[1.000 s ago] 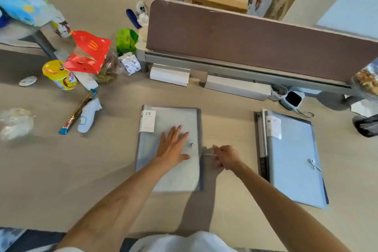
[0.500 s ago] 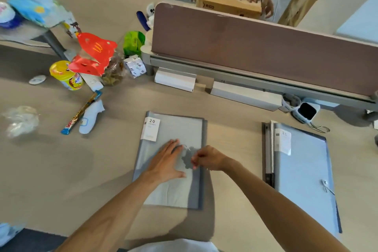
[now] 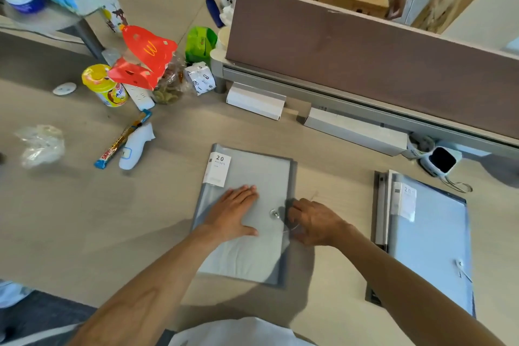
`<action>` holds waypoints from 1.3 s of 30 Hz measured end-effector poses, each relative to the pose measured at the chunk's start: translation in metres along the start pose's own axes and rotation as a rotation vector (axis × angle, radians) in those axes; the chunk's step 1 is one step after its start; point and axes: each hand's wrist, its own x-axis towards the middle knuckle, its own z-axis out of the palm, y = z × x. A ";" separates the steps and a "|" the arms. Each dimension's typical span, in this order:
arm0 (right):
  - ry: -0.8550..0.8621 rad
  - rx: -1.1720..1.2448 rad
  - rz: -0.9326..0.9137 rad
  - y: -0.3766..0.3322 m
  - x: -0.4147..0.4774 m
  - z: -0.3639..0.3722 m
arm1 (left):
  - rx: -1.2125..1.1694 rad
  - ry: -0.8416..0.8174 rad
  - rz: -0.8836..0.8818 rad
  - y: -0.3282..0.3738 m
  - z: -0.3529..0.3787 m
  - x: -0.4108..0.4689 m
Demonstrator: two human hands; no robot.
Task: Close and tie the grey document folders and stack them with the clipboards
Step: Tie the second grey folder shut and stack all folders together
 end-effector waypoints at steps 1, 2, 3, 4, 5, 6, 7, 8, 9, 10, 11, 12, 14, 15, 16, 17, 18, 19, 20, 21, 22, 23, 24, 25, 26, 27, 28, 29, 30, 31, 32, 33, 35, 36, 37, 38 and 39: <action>0.029 -0.029 -0.014 0.004 -0.004 0.004 | 0.006 0.001 0.000 0.000 0.000 0.000; 0.048 -0.060 -0.029 0.006 -0.006 0.007 | 0.014 0.003 -0.001 0.000 0.000 0.001; 0.059 -0.098 -0.033 0.008 -0.008 0.010 | 0.023 0.005 0.000 0.000 0.000 0.001; 0.068 -0.124 -0.029 0.010 -0.009 0.013 | 0.031 0.005 0.004 0.000 0.000 0.001; 0.061 -0.149 -0.014 0.010 -0.009 0.015 | 0.039 0.005 0.009 -0.001 0.000 0.001; 0.034 -0.166 0.000 0.011 -0.009 0.015 | 0.046 0.004 0.013 -0.001 0.000 0.002; -0.025 -0.165 0.023 0.009 -0.008 0.013 | 0.053 0.000 0.018 -0.001 0.001 0.001; -0.085 -0.137 0.049 0.005 -0.006 0.007 | 0.062 -0.008 0.021 -0.001 0.001 0.001; -0.148 -0.085 0.103 -0.001 -0.004 0.000 | 0.073 -0.019 0.021 -0.001 0.001 0.001; -0.233 -0.004 0.184 -0.009 -0.001 -0.009 | 0.082 -0.029 0.019 0.000 0.002 0.001; -0.375 0.090 0.298 -0.017 0.002 -0.019 | 0.087 -0.037 0.017 0.000 0.002 0.001; -0.513 0.185 0.383 -0.023 0.007 -0.026 | 0.091 -0.044 0.016 0.001 0.002 0.001; -0.632 0.359 0.462 -0.032 0.015 -0.030 | 0.096 -0.056 0.014 0.001 0.001 0.002; -0.627 0.408 0.468 -0.034 0.019 -0.030 | 0.098 -0.058 0.012 0.002 0.001 0.002; -0.602 0.425 0.457 -0.035 0.023 -0.028 | 0.103 -0.059 0.009 0.002 0.000 0.002; -0.579 0.408 0.444 -0.035 0.026 -0.027 | 0.111 -0.060 0.008 0.002 0.000 0.002; -0.561 0.377 0.422 -0.036 0.028 -0.026 | 0.118 -0.062 0.009 0.003 0.000 0.002; -0.554 0.330 0.403 -0.036 0.030 -0.025 | 0.123 -0.065 0.011 0.003 0.000 0.002; -0.545 0.280 0.381 -0.037 0.032 -0.024 | 0.126 -0.066 0.011 0.003 0.000 0.001; -0.532 0.232 0.364 -0.038 0.034 -0.023 | 0.127 -0.067 0.010 0.002 0.000 0.001; -0.512 0.202 0.350 -0.038 0.036 -0.020 | 0.129 -0.067 0.011 0.002 0.000 0.001; -0.495 0.180 0.339 -0.037 0.038 -0.018 | 0.131 -0.065 0.013 0.001 0.000 0.001; -0.477 0.155 0.324 -0.038 0.041 -0.016 | 0.135 -0.062 0.017 0.001 0.001 0.001; -0.463 0.131 0.311 -0.039 0.043 -0.016 | 0.138 -0.058 0.022 0.000 0.001 0.001; -0.448 0.115 0.298 -0.041 0.046 -0.016 | 0.140 -0.057 0.027 0.000 0.002 0.001; -0.428 0.110 0.292 -0.043 0.049 -0.015 | 0.139 -0.057 0.030 0.000 0.002 0.000; -0.405 0.111 0.292 -0.045 0.052 -0.015 | 0.135 -0.057 0.030 -0.001 0.002 0.000; -0.388 0.115 0.299 -0.046 0.056 -0.015 | 0.130 -0.054 0.028 -0.001 0.003 0.000; -0.371 0.121 0.309 -0.047 0.059 -0.015 | 0.128 -0.052 0.026 -0.001 0.003 0.000; -0.360 0.142 0.328 -0.047 0.063 -0.014 | 0.128 -0.052 0.024 -0.001 0.004 0.000; -0.358 0.179 0.355 -0.047 0.067 -0.015 | 0.129 -0.052 0.022 -0.002 0.004 0.000; -0.369 0.231 0.393 -0.046 0.071 -0.015 | 0.130 -0.052 0.021 -0.002 0.004 0.000; -0.412 0.331 0.458 -0.044 0.078 -0.019 | 0.126 -0.048 0.019 -0.002 0.005 0.001; -0.438 0.377 0.477 -0.043 0.081 -0.021 | 0.126 -0.048 0.019 -0.002 0.005 0.001; -0.461 0.419 0.488 -0.042 0.083 -0.022 | 0.128 -0.048 0.020 -0.002 0.006 0.001; -0.474 0.447 0.498 -0.041 0.085 -0.024 | 0.129 -0.048 0.020 -0.003 0.006 0.001; -0.472 0.468 0.512 -0.039 0.087 -0.024 | 0.130 -0.047 0.019 -0.003 0.006 0.001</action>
